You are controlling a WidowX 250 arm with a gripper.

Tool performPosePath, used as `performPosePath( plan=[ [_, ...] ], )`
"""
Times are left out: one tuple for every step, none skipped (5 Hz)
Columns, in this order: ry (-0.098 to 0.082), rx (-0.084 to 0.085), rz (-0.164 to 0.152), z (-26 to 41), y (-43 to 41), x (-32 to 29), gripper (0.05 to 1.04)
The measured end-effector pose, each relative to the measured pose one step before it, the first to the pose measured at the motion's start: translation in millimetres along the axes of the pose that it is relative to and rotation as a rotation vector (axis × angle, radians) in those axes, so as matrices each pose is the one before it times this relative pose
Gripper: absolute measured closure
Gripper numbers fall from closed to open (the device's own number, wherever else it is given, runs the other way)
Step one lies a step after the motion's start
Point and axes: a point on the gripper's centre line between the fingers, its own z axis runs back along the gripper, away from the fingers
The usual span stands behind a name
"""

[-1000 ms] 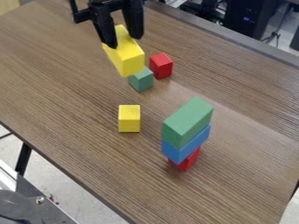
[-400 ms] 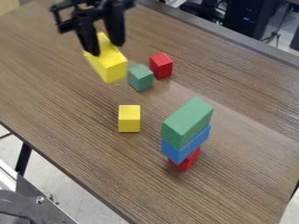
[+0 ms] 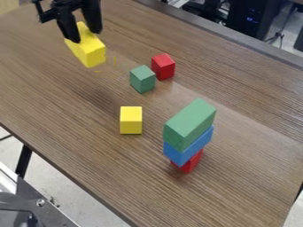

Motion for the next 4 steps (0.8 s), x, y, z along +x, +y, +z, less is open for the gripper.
performPosePath(
  plan=[
    [0.0415, 0.0195, 0.0304, -10.98, -4.98, 15.2, 0.619],
    [0.088, 0.0095, 0.0126, -14.4, -3.98, 8.85, 0.618],
    [0.0159, 0.0274, -0.0262, -4.84, 5.42, -0.86, 0.619],
    [0.0115, 0.0132, -0.0065, -8.38, 6.03, -3.01, 0.619]
  ],
)
